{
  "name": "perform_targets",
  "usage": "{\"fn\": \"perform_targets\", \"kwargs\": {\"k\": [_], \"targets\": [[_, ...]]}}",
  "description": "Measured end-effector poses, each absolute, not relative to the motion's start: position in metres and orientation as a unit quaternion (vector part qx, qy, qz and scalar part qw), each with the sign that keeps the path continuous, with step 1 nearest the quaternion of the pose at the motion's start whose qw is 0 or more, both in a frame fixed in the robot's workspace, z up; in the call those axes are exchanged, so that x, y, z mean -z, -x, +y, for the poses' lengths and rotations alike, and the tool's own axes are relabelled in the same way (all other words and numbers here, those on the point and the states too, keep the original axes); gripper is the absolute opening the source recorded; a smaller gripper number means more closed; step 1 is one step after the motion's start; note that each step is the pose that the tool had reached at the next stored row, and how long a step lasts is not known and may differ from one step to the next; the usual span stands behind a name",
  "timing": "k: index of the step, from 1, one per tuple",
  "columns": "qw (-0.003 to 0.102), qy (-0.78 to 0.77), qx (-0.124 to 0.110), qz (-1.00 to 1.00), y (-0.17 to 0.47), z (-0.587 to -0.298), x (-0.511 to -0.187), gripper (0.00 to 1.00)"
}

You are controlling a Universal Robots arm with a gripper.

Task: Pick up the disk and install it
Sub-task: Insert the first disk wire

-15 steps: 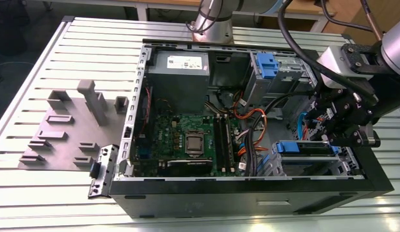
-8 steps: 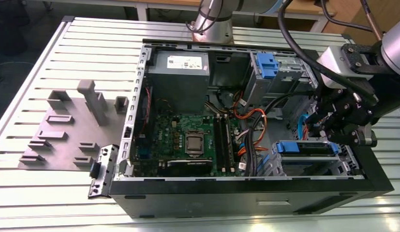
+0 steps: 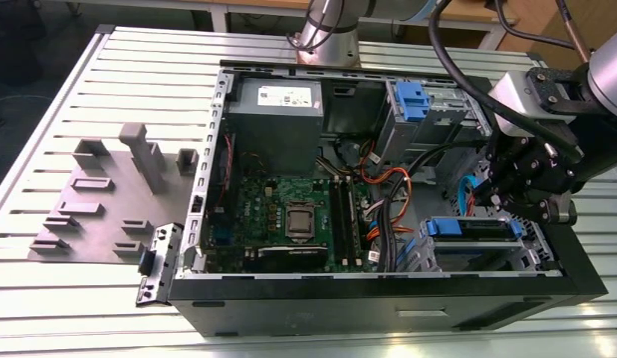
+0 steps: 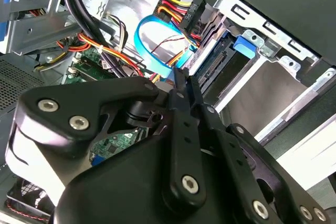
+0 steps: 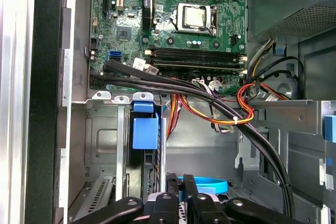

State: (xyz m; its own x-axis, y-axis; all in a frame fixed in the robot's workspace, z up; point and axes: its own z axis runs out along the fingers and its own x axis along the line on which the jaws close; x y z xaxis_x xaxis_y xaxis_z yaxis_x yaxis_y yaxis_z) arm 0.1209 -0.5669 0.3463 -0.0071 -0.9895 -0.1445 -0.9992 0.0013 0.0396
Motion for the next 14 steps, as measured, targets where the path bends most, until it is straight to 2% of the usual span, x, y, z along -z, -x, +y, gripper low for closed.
{"fn": "perform_targets", "kwargs": {"k": [14], "targets": [[0.037, 0.704, -0.065, 0.707, -0.1208, -0.5731, -0.3459, 0.16]]}}
